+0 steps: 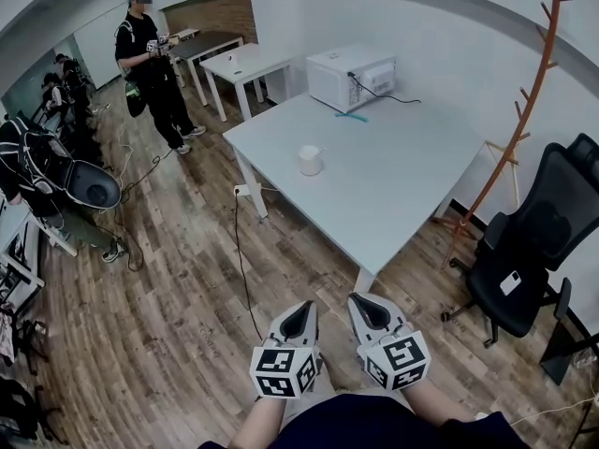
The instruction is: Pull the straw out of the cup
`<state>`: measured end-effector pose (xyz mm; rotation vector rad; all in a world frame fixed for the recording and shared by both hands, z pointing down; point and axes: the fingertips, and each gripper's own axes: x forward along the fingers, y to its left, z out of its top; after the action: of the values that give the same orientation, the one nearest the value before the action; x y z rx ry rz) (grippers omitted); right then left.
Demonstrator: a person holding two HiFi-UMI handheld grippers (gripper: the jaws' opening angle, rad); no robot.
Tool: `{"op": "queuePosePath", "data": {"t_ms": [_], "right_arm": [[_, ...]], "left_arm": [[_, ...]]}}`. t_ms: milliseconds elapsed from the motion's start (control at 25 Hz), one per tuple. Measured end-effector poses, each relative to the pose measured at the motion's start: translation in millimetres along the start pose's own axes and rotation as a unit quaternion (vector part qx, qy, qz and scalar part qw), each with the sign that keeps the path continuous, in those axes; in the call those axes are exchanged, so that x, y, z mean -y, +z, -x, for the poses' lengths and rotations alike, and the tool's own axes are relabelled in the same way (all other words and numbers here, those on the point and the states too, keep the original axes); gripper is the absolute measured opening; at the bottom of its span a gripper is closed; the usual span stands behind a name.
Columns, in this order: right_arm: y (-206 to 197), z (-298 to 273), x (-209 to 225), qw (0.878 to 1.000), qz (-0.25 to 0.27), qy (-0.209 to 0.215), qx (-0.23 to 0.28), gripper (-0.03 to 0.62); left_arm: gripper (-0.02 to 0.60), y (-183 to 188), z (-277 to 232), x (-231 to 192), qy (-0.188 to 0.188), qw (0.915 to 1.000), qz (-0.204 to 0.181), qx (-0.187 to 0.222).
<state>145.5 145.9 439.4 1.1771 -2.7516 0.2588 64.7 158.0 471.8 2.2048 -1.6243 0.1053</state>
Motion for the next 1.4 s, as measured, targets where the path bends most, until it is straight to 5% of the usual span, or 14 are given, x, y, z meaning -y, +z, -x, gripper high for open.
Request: {"op": "queuePosePath", "data": {"t_ms": [1400], "right_arm": [[62,-221,23,0.999,0.004,-0.046,0.003,0.029]], "left_arm": [[0.018,97,-137,-168,-0.065,0.9974,-0.014,-0.028]]}}
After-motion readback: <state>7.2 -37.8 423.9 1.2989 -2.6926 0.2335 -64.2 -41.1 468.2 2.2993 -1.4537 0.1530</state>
